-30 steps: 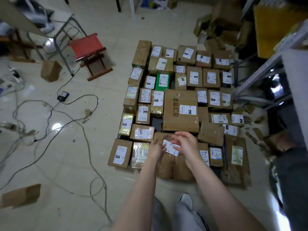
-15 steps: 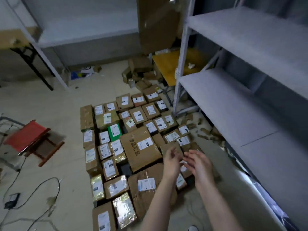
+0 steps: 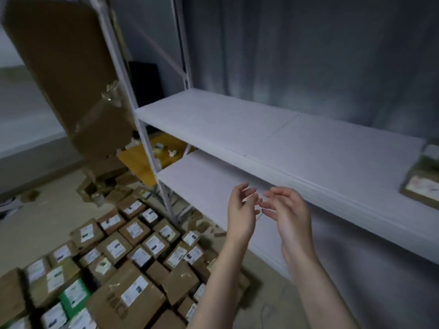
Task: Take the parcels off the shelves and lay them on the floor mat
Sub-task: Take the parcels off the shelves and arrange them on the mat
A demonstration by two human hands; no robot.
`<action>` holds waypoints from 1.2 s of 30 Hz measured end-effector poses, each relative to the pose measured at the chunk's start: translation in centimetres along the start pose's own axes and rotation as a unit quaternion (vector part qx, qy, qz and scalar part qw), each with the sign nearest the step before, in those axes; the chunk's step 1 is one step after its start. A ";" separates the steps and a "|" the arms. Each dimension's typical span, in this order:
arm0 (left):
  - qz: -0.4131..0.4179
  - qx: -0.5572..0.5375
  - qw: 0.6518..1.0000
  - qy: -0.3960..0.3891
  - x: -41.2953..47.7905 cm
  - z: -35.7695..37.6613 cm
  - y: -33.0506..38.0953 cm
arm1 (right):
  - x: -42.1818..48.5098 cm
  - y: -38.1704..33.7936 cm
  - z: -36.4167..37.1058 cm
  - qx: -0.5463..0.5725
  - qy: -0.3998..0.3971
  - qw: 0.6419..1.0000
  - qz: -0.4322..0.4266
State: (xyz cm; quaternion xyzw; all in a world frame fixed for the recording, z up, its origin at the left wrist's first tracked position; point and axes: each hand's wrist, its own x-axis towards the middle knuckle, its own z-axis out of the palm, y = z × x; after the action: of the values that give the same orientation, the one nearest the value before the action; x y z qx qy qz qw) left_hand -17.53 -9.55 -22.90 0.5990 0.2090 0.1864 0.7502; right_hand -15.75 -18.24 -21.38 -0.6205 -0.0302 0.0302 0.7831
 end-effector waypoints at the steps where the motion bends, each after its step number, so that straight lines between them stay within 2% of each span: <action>1: 0.014 -0.002 1.000 -0.018 0.1 2.0 1.0 | 0.7 -1.4 -1.3 -0.001 0.016 0.999 -0.032; 5: 0.060 -0.013 0.994 -0.087 -0.6 9.5 4.4 | 2.7 -6.4 -6.7 -0.035 0.097 0.983 -0.153; 9: 0.102 0.021 0.981 -0.162 -1.8 15.7 5.9 | 3.6 -10.2 -11.8 -0.070 0.192 0.953 -0.224; 13: 0.126 0.065 0.968 -0.205 -2.4 20.0 5.7 | 4.2 -12.3 -16.0 -0.068 0.280 0.921 -0.260; 19: 0.141 0.129 0.960 -0.205 -1.8 24.4 4.3 | 5.6 -11.9 -21.3 -0.102 0.375 0.882 -0.267; 22: 0.139 0.173 0.952 -0.212 -1.6 25.7 3.3 | 6.7 -10.4 -23.5 -0.104 0.384 0.891 -0.218; 27: 0.116 0.248 0.934 -0.229 -1.9 27.0 1.7 | 7.5 -8.7 -24.9 -0.109 0.348 0.920 -0.141; 32: 0.125 0.321 0.908 -0.238 -1.6 28.3 0.3 | 7.9 -8.7 -24.9 -0.082 0.323 0.935 -0.120; 36: 0.164 0.333 0.906 -0.203 -2.0 29.4 -0.1 | 7.9 -8.8 -24.9 -0.095 0.322 0.935 -0.115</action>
State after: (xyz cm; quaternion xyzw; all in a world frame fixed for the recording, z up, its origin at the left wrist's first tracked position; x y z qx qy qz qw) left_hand -3.47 -34.78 -17.04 0.8649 0.0011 0.1007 0.4918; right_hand -5.70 -43.77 -18.43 -0.6608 0.1497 -0.2645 0.6862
